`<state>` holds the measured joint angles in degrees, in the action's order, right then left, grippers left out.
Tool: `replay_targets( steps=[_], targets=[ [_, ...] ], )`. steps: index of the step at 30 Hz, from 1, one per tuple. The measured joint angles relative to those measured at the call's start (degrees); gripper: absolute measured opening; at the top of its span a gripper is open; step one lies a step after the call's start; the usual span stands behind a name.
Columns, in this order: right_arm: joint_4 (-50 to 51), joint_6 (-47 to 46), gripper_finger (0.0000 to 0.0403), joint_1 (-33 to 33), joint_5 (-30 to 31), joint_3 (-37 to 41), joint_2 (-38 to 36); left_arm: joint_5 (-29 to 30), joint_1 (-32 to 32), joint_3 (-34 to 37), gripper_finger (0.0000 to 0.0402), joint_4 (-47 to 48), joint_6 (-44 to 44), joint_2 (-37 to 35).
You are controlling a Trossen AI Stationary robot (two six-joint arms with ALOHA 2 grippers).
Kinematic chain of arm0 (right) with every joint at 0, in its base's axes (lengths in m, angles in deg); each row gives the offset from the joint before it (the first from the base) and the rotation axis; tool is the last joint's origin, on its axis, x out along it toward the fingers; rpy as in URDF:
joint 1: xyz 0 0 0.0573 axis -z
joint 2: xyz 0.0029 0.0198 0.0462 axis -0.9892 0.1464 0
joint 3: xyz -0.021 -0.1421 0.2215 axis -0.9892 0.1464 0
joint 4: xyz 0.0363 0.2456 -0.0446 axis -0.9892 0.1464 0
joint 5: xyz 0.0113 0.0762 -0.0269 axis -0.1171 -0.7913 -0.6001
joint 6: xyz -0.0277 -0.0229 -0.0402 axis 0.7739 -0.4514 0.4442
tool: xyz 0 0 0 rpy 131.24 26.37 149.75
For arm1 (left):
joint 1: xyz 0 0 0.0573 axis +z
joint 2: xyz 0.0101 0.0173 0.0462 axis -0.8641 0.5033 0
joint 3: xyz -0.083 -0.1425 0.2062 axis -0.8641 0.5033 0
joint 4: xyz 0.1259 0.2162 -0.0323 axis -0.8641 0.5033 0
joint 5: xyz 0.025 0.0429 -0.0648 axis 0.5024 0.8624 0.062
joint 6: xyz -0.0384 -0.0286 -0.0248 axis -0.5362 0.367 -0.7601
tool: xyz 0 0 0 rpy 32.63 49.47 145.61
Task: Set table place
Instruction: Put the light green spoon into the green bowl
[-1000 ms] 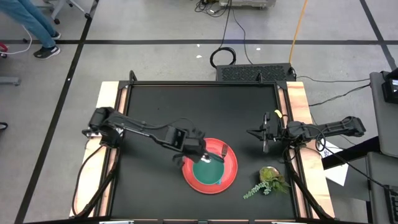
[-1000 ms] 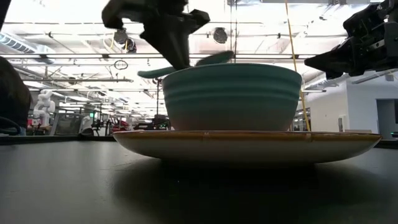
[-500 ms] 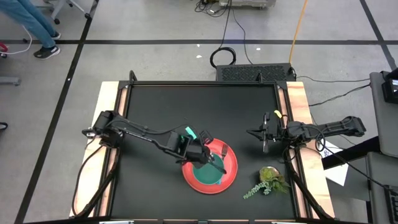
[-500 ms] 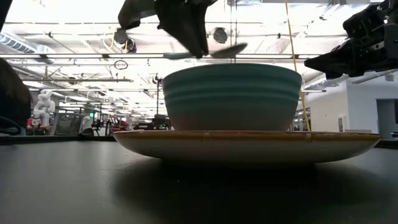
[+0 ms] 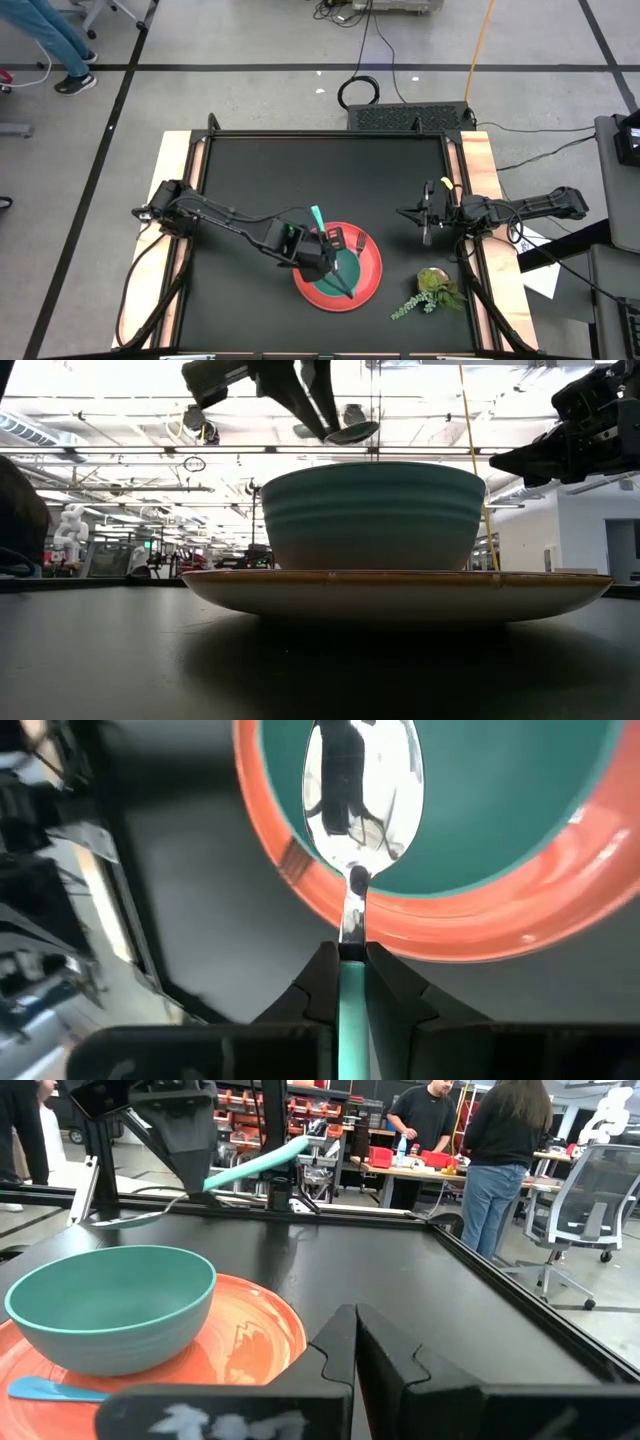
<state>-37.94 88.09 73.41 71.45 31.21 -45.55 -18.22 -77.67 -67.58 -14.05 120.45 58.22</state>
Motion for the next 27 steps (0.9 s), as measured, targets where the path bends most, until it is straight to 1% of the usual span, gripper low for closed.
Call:
replay_targets(
  steps=[3, 5, 7, 9, 11, 14, 20, 24, 27],
  targets=[
    [0.00, 0.00, 0.0000, -0.01, 0.00, 0.01, 0.02, 0.34, -0.14, 0.00, 0.0028, -1.77, 2.55, 0.00],
    [0.00, 0.00, 0.0000, -0.01, 0.00, 0.00, 0.00, 1.78, -0.25, 0.00, 0.0028, -2.94, 4.50, 0.44],
    [0.00, 0.00, 0.0000, 0.01, 0.00, 0.02, 0.02, 6.17, -0.44, -0.02, 0.0028, -5.08, 6.19, 1.73],
    [0.00, 0.04, 0.0000, -0.01, 0.00, 0.02, 0.02, 10.60, -0.65, 0.02, 0.0028, -5.26, 8.37, 3.55],
    [0.04, 0.06, 0.0000, 0.01, 0.00, 0.00, 0.09, 13.07, -0.47, 0.07, 0.0028, -5.35, 10.81, 4.89],
    [0.16, 0.06, 0.0000, 0.01, 0.04, 0.01, 0.42, 15.04, 0.01, 0.07, 0.0028, -5.90, 11.37, 6.07],
    [0.04, 0.25, 0.0000, 0.01, 0.13, 0.01, 0.72, 15.82, 0.14, 0.07, 0.0028, -6.18, 11.65, 6.29],
    [0.04, 0.39, 0.0000, -0.01, 0.20, 0.00, 0.72, 15.19, -0.77, 0.07, 0.0028, -6.58, 11.77, 6.29],
    [0.04, 0.39, 0.0000, 0.00, 0.20, 0.01, 0.72, 13.37, -1.56, 0.07, 0.0028, -6.55, 11.84, 6.29]
  ],
)
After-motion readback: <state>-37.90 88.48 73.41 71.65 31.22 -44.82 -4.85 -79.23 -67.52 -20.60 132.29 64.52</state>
